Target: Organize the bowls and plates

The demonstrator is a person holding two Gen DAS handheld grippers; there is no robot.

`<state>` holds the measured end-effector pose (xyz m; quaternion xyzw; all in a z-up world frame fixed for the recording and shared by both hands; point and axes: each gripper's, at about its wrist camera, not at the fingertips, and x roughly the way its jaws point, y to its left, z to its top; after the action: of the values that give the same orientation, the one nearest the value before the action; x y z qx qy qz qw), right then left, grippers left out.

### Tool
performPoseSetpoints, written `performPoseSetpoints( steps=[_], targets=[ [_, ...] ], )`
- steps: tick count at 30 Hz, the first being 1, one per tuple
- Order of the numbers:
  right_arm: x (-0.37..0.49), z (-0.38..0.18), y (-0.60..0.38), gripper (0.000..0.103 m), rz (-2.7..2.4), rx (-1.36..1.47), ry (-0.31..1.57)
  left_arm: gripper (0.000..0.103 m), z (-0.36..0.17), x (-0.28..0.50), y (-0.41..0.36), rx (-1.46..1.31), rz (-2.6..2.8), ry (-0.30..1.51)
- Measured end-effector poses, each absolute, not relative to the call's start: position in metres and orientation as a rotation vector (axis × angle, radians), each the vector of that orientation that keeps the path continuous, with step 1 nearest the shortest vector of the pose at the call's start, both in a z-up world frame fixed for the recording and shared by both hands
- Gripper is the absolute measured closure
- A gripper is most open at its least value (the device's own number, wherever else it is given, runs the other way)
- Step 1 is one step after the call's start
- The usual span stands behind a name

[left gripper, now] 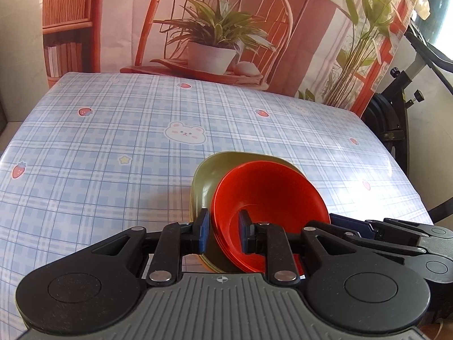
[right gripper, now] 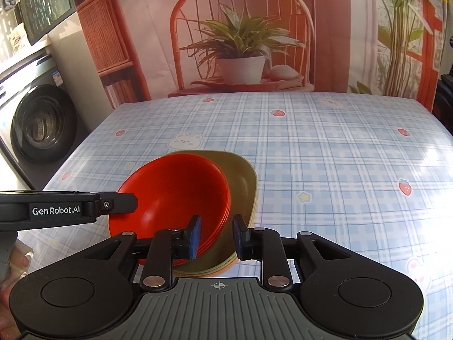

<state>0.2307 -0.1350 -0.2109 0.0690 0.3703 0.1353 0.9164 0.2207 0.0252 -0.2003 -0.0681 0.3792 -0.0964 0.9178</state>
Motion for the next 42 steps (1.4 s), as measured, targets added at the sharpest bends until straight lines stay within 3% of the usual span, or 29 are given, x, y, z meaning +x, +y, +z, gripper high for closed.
performPoseSetpoints(
  steps=[2, 13, 21, 23, 28, 32, 37, 42],
  targets=[
    [0.228, -0.206, -0.139, 0.078, 0.282, 0.155, 0.744, 0.062, -0.195, 0.217, 0.023, -0.126, -0.203, 0.761],
    [0.211, -0.174, -0.156, 0.078, 0.281, 0.206, 0.649, 0.061, -0.152, 0.194, 0.009, -0.033, -0.182, 0.676],
    [0.196, -0.121, -0.195, 0.074, 0.246, 0.251, 0.529, 0.056, -0.106, 0.168, 0.004, 0.018, -0.162, 0.600],
    [0.192, -0.101, -0.208, 0.071, 0.238, 0.251, 0.486, 0.051, -0.089, 0.160, 0.003, 0.032, -0.151, 0.565],
    [0.178, -0.050, -0.234, 0.053, 0.211, 0.229, 0.381, 0.040, -0.036, 0.136, -0.002, 0.056, -0.108, 0.451],
    [0.159, -0.015, -0.247, 0.033, 0.206, 0.208, 0.296, 0.011, -0.004, 0.114, -0.009, 0.076, -0.079, 0.356],
    [0.137, 0.011, -0.256, 0.000, 0.235, 0.219, 0.248, 0.009, 0.022, 0.094, -0.017, 0.075, -0.048, 0.320],
    [0.114, 0.025, -0.254, 0.000, 0.236, 0.198, 0.250, 0.009, 0.034, 0.080, -0.020, 0.091, 0.007, 0.334]
  ],
)
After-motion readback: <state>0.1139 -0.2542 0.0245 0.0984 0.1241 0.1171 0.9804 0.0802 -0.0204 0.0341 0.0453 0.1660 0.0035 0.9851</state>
